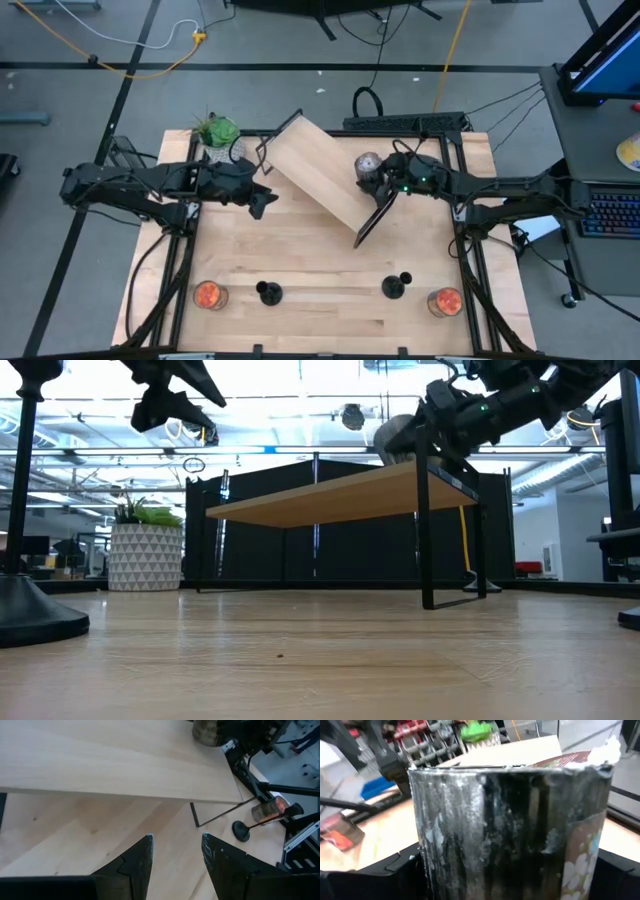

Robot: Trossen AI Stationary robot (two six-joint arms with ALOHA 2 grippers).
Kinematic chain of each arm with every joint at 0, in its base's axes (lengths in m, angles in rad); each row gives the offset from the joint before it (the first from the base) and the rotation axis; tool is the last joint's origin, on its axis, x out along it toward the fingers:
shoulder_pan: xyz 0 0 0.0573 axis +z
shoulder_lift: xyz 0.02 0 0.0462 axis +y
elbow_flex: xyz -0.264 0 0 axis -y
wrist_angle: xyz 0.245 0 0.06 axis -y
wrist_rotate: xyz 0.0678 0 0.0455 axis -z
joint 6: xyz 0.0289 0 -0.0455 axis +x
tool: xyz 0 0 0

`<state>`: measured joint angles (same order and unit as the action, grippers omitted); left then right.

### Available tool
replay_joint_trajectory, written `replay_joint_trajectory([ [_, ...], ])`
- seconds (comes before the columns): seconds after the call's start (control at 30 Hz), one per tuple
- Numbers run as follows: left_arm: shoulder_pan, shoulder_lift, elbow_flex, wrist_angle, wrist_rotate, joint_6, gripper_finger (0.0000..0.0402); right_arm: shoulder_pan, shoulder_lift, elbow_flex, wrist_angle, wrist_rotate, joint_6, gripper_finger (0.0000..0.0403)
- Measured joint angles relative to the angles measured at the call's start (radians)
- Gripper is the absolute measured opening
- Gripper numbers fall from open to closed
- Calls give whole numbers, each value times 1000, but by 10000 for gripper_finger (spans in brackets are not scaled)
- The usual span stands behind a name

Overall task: Pick & Place candle stick holders
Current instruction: Put the brown scented candle on the shelf

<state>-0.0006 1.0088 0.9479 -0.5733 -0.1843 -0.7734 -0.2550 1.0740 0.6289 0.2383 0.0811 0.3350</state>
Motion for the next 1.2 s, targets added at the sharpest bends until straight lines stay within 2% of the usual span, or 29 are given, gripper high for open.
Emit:
replay_joint_trajectory([
  [0.47, 0, 1, 0, -1, 1, -12, 177, -1, -1, 0, -34, 23, -6, 366],
  [1.2, 0, 1, 0, -1, 4, -3, 177, 0, -2, 1, -39, -7, 46, 370],
])
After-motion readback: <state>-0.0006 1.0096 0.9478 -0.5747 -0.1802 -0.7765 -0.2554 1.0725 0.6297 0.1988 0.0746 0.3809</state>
